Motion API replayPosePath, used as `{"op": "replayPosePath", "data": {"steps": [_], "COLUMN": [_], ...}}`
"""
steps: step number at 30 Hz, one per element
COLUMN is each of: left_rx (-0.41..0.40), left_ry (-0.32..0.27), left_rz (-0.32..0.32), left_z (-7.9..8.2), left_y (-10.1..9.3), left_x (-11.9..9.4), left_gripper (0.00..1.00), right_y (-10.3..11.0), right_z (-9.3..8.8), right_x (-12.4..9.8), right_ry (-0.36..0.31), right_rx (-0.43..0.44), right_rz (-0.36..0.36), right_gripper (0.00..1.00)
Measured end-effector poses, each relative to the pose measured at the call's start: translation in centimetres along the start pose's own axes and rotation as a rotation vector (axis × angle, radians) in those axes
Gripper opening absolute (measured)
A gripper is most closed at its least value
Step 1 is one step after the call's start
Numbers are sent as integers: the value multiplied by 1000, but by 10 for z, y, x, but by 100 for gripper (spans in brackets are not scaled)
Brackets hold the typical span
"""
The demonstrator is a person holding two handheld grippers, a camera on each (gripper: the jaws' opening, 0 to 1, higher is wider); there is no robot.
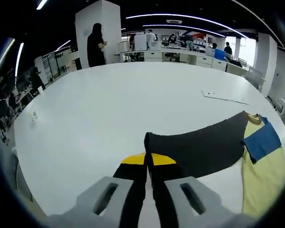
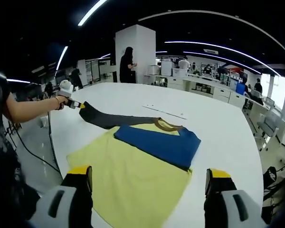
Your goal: Fold the garment on the visible template until the final outline fits inside the template.
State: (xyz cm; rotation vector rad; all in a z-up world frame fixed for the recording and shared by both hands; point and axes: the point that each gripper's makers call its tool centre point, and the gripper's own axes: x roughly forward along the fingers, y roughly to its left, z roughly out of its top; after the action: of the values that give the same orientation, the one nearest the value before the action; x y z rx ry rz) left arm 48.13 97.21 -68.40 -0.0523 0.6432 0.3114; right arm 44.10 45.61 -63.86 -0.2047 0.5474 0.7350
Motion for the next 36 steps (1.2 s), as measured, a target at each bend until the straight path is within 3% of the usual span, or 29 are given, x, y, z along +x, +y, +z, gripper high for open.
{"op": "replayPosePath", "data": {"steps": [5, 36], "left_rx": [-35, 128], "left_ry": [4, -46], "left_rz": [-47, -344], "left_z": [7, 59], "left_y": [-17, -163], "left_x": [1, -12], "left_gripper": [0, 0], "right_y": [2, 17], "right_z": [0, -7], "right_x": [0, 3], "right_ry": [-3, 4], "right_rx": [2, -26], "right_rz": [7, 76], "right_gripper": [100, 100]}}
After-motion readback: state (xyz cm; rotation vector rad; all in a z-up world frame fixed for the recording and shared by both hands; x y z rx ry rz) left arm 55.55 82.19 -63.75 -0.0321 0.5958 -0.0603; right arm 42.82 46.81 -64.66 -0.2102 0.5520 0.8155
